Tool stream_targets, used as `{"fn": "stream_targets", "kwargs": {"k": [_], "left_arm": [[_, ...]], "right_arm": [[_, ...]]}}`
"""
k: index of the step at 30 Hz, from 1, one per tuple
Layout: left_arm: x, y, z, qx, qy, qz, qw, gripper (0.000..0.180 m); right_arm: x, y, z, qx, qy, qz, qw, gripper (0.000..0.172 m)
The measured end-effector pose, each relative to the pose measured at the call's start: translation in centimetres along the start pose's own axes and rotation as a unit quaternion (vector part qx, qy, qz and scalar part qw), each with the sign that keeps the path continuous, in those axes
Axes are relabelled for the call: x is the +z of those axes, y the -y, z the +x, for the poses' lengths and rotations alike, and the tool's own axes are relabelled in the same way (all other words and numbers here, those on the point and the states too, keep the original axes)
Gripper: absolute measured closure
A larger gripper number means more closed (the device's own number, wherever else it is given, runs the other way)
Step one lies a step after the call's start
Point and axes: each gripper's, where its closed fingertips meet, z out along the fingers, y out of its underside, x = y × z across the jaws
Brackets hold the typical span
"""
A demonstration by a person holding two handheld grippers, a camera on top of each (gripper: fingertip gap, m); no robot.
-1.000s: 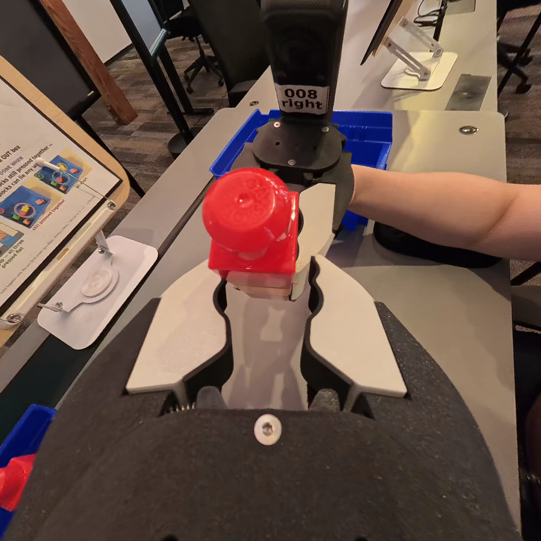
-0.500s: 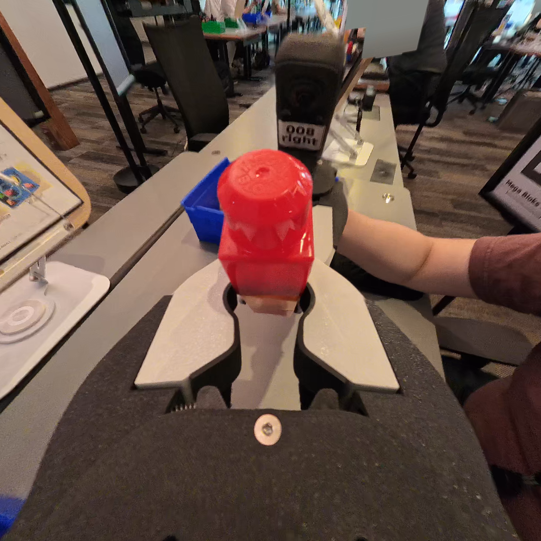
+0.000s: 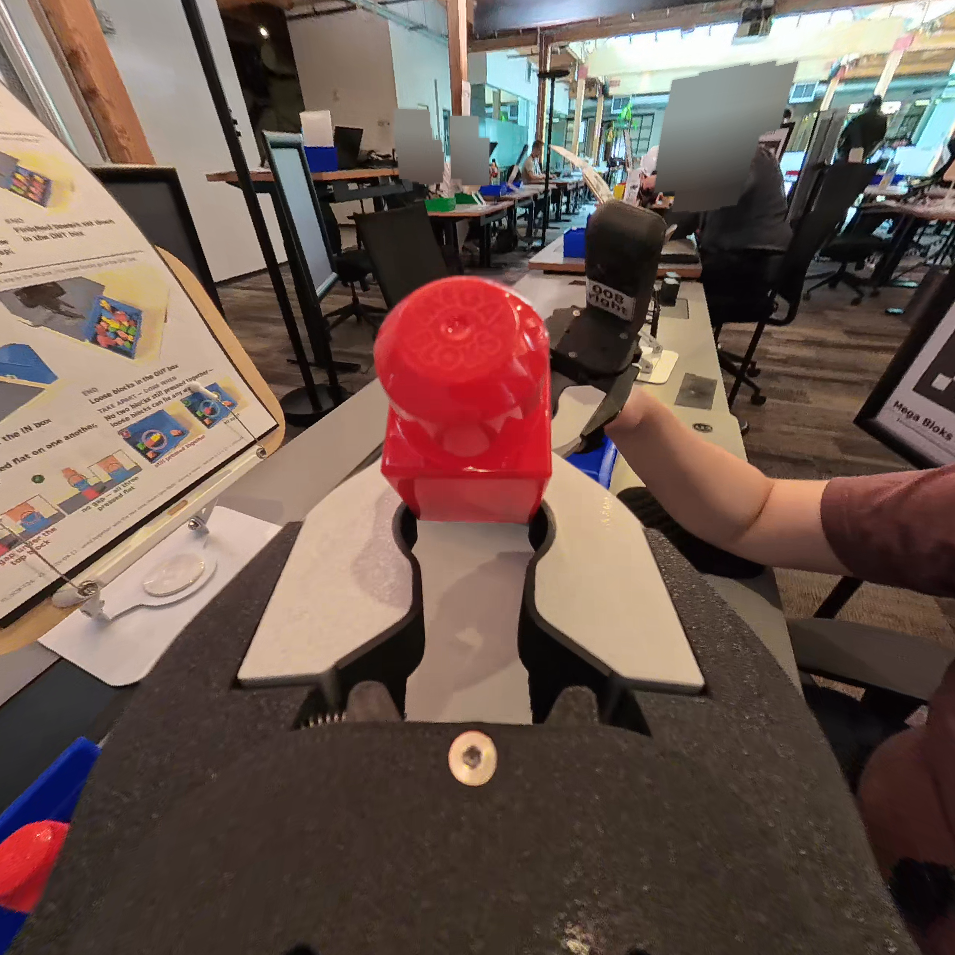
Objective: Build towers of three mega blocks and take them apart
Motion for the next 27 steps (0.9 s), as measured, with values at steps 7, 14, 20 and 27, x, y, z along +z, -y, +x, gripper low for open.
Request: {"fn": "stream_targets", "kwargs": {"k": [7,14,20,27], "left_arm": [[2.4,-3.5,0.0,0.006,0.02,-0.101,0.995,0.14],[7.0,-6.8,1.0,-0.008,0.0,-0.159,0.987,0.14],[7.2,-6.1,1.8,-0.024,-0.015,-0.139,0.99,0.14],[8.2,-8.6,2.6,-0.034,-0.029,-0.185,0.982,0.14]], "right_arm": [[-2.3,0.1,2.7,-0.021,-0.073,-0.007,0.997,0.135],[-7.3,1.1,4.5,-0.051,-0.148,-0.001,0.988,0.135],[-5.7,1.0,2.0,-0.067,-0.091,-0.023,0.993,0.135],[-7.0,0.9,2.6,-0.013,-0.066,0.0,0.998,0.135]]}}
